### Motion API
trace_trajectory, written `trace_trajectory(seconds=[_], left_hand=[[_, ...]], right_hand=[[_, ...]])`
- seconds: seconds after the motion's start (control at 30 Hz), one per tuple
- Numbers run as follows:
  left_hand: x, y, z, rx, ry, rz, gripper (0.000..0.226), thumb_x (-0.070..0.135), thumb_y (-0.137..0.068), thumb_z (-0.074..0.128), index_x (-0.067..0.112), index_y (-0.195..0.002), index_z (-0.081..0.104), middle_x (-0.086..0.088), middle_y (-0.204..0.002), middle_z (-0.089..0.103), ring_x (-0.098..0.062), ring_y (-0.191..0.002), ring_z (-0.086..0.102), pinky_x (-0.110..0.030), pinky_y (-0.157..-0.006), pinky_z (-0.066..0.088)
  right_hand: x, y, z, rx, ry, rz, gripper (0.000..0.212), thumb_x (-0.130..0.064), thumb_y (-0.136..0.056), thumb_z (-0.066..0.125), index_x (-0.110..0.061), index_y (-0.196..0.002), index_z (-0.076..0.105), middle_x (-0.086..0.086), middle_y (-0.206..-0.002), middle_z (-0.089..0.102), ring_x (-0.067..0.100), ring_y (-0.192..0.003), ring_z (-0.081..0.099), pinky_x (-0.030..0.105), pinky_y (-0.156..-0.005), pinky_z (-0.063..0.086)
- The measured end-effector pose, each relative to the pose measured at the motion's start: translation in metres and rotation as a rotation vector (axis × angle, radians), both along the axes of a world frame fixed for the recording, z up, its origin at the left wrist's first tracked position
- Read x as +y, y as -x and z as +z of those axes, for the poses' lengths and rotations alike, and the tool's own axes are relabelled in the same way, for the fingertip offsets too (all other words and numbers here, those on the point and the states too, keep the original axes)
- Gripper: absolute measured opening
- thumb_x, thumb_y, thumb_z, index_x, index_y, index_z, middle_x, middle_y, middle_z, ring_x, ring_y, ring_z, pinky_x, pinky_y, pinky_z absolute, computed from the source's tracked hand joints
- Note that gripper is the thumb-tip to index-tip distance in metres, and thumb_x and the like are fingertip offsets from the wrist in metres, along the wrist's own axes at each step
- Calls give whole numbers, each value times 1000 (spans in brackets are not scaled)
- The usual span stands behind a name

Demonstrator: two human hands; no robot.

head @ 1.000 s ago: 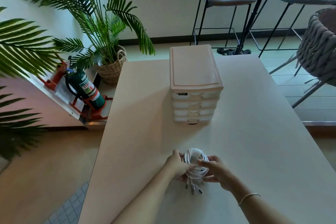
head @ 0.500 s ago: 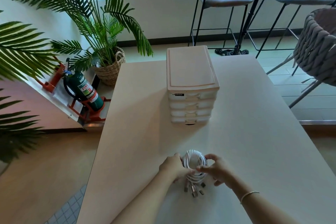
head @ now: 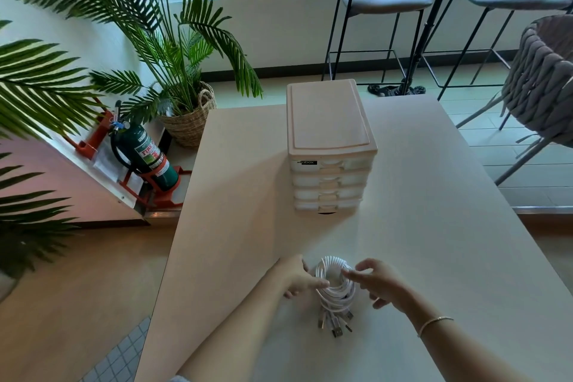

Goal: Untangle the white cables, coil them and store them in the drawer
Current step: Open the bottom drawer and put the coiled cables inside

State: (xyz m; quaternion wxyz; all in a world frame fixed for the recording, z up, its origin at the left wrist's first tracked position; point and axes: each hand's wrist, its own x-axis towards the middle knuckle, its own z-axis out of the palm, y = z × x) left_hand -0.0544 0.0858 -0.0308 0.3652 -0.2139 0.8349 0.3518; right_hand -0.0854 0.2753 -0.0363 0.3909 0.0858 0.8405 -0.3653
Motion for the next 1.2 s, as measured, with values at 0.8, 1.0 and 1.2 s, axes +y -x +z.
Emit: trace_trajectory(seconds=[0.8,1.0,1.2], left_hand=[[-24,92,81,1365,572,-282,40,35,-84,44,19,-111,70,-8,-114,68,-33,-107,64,-50,-99,26],[-24,100,85,1389,637,-275,34,11,-63,70,25,-93,76,-3,-98,74,-24,-87,71,-53,-85,49],[-21,98,88,1362,584,-251,34,10,-63,67,24,-93,76,-5,-97,74,-25,-86,71,-51,-85,50]], right_hand=[[-64,81,9,323,-367,482,63,-3,-92,36,-27,-148,18,15,-144,29,34,-127,41,34,-103,36],[-71,85,11,338,-364,525,63,0,-88,38,-22,-145,25,17,-133,45,32,-119,49,31,-93,44],[-55,55,9,381,-374,671,56,-3,-94,37,-26,-145,31,12,-127,54,25,-99,58,26,-72,47]])
